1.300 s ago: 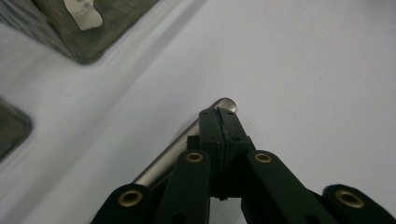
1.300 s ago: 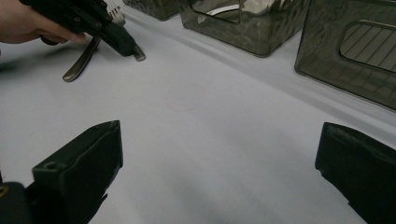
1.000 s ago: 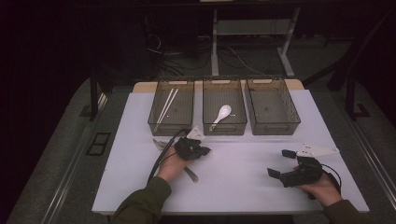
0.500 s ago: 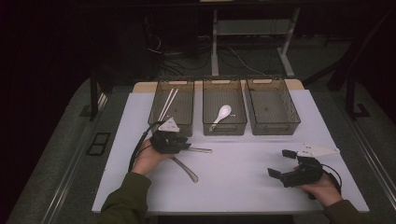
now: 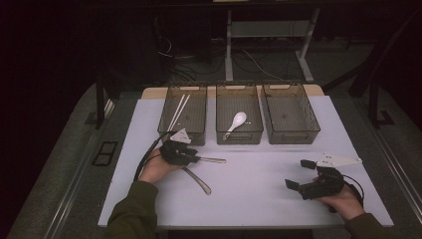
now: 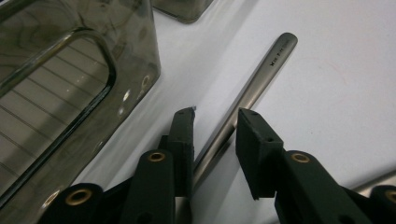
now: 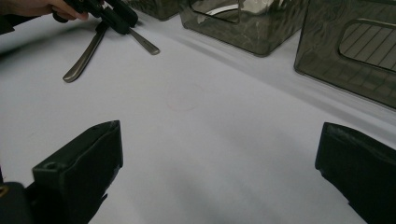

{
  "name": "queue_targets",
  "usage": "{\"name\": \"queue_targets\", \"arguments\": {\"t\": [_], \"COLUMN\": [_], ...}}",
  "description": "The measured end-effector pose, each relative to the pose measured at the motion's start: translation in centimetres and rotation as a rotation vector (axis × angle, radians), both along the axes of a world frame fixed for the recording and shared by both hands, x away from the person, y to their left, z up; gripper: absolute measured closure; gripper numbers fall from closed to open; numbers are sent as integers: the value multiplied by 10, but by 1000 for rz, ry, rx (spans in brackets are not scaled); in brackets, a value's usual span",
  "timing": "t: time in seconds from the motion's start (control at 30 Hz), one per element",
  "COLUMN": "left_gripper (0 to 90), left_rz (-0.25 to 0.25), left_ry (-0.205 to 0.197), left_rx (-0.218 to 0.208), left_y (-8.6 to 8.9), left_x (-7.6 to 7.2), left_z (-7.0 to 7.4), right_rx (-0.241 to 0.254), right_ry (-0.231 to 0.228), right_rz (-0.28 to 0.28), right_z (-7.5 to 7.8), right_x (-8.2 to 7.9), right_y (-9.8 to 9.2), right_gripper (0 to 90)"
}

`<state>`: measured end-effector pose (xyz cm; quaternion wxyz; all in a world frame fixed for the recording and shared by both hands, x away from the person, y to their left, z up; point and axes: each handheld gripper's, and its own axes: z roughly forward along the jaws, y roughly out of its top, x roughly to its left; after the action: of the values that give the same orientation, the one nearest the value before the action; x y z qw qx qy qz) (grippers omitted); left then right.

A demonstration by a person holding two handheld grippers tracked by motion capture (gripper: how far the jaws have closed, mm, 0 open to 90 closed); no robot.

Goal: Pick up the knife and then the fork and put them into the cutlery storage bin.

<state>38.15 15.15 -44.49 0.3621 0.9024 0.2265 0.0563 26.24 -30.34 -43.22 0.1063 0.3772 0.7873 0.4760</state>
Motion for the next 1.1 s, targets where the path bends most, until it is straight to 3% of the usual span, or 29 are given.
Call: {"name": "queue_targets", "arguments": {"t": [0.07,0.23,0.53,0.77,1.1], "left_gripper": [728,753,817,789,842], "left_rz": [-16,-48,-149,-140,-148], "left_ry": [6,-8,-26,-19,-3], "left_rx": [-8,-5,14,24,-4], "left_y": [-2,-12,-39,-30,-34], "left_x": [0,-2,-8,-9,-10], "left_z": [-1,-1,0,1,-1], "right_rx": [0,1,0,6,1], "right_ry": [0,1,-1,0,-2], "right_rz": [-1,0,-1,-3,1], "right_z": [0,0,0,1,0], "right_x": [0,0,0,-1,0], "right_y": [0,0,0,0,0], "right_gripper": [8,8,8,8,8]}}
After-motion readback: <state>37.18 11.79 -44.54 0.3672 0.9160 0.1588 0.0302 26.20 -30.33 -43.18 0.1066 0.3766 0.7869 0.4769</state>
